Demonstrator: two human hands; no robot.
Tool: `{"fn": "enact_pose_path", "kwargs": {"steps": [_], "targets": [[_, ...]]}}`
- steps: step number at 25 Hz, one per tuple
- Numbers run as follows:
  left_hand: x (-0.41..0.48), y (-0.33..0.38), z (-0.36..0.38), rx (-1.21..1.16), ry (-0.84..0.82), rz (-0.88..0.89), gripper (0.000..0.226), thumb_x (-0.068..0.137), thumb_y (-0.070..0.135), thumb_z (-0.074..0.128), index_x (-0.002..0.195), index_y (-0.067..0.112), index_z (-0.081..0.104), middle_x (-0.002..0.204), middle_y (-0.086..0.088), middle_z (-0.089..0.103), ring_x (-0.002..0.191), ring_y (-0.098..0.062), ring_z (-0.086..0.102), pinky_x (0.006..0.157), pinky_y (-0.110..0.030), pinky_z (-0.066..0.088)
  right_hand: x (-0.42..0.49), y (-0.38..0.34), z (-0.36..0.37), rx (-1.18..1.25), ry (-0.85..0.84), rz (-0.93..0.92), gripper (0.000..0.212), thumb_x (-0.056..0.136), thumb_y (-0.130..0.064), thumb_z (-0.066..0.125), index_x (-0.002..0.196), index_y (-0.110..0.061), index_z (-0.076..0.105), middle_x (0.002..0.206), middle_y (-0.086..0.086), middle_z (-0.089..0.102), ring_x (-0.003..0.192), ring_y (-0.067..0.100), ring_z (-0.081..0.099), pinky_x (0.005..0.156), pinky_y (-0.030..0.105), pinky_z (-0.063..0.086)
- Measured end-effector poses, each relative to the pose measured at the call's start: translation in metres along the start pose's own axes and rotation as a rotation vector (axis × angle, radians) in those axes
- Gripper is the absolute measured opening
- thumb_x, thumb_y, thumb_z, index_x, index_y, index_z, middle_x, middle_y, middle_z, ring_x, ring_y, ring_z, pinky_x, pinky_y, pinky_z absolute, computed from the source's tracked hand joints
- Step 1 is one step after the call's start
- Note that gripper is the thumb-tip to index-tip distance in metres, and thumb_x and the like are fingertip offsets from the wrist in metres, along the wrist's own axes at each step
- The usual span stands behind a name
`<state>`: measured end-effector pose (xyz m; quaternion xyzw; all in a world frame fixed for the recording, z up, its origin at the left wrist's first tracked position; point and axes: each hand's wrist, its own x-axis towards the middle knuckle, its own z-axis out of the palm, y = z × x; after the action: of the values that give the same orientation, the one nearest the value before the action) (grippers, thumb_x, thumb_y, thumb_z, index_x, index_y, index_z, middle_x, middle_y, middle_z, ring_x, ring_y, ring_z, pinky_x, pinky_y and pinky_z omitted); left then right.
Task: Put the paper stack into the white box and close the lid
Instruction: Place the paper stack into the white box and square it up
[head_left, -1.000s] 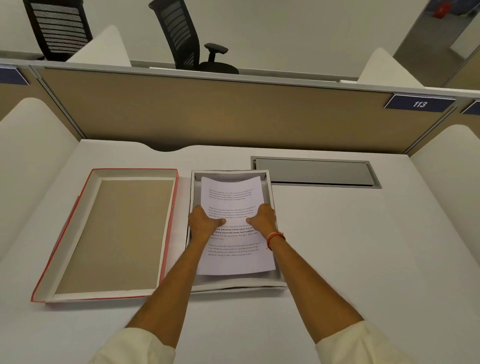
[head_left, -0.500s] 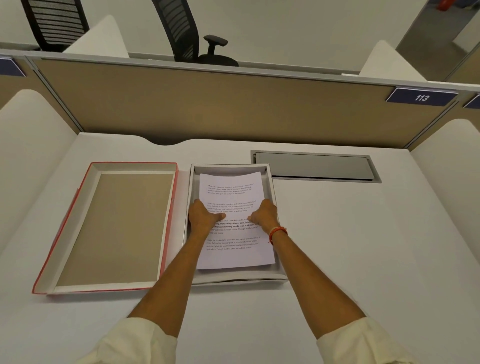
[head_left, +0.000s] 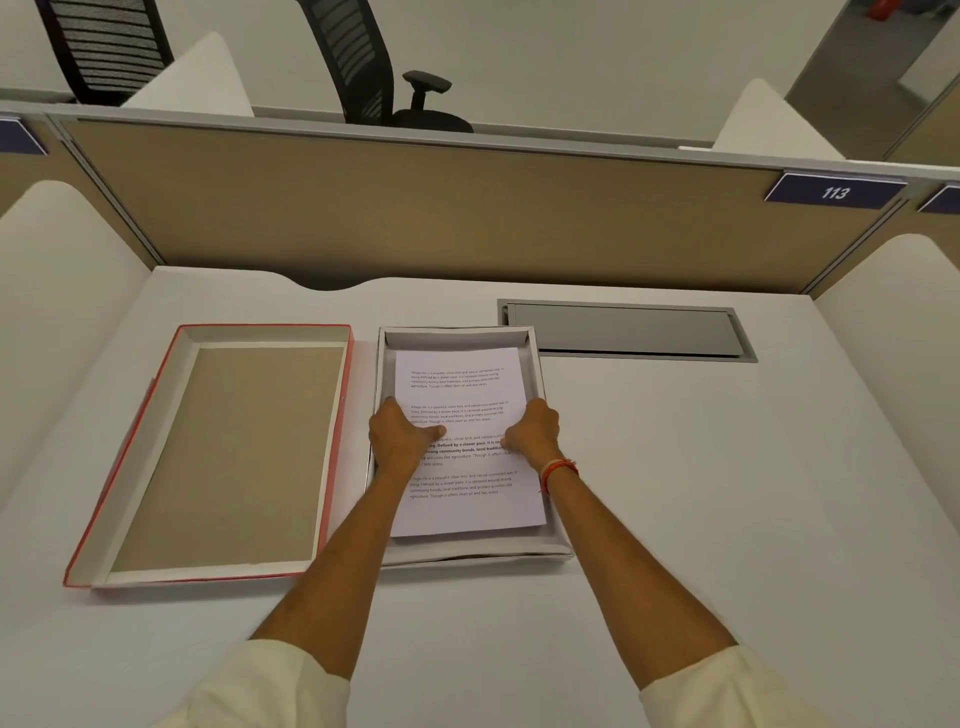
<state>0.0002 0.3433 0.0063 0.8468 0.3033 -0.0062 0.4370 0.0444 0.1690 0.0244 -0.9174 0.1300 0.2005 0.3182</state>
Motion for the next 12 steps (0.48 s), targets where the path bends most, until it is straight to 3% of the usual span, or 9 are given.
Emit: {"fn": "enact_pose_path", "kwargs": {"steps": [4,8,12], "targets": [[0.001,-0.002,-0.006,0.004,-0.024,-0.025,0.071,0.064,0.028,0.091,0.116,0.001,0.052,0.12,-0.018,0.065,0.106,-0.035,0.066,0.087,-0.044,0.056,-0.001,0.001,-0.007,0.037,-0.039,0.029,0.04,0.076,-0.002,0.079,0.066,-0.012,0.042,0.116,0.018,0.065,0.105,0.032,0.065,0.074,0.024,0.048],[0.004,-0.004,-0.011,-0.029,-0.032,-0.067,0.066,0.064,0.03,0.091,0.109,-0.003,0.056,0.115,-0.019,0.067,0.102,-0.034,0.067,0.085,-0.043,0.058,-0.002,0.005,-0.008,0.118,-0.025,0.012,0.036,0.076,-0.004,0.08,0.089,-0.007,0.046,0.119,0.02,0.063,0.108,0.035,0.064,0.084,0.031,0.052],[0.005,-0.004,-0.013,-0.119,-0.034,-0.099,0.049,0.064,0.024,0.091,0.089,0.0,0.057,0.106,-0.018,0.071,0.093,-0.031,0.07,0.073,-0.035,0.057,-0.001,0.007,-0.009,0.171,-0.034,0.015,0.034,0.074,-0.003,0.081,0.083,-0.007,0.048,0.118,0.023,0.063,0.108,0.036,0.064,0.086,0.033,0.053]]}}
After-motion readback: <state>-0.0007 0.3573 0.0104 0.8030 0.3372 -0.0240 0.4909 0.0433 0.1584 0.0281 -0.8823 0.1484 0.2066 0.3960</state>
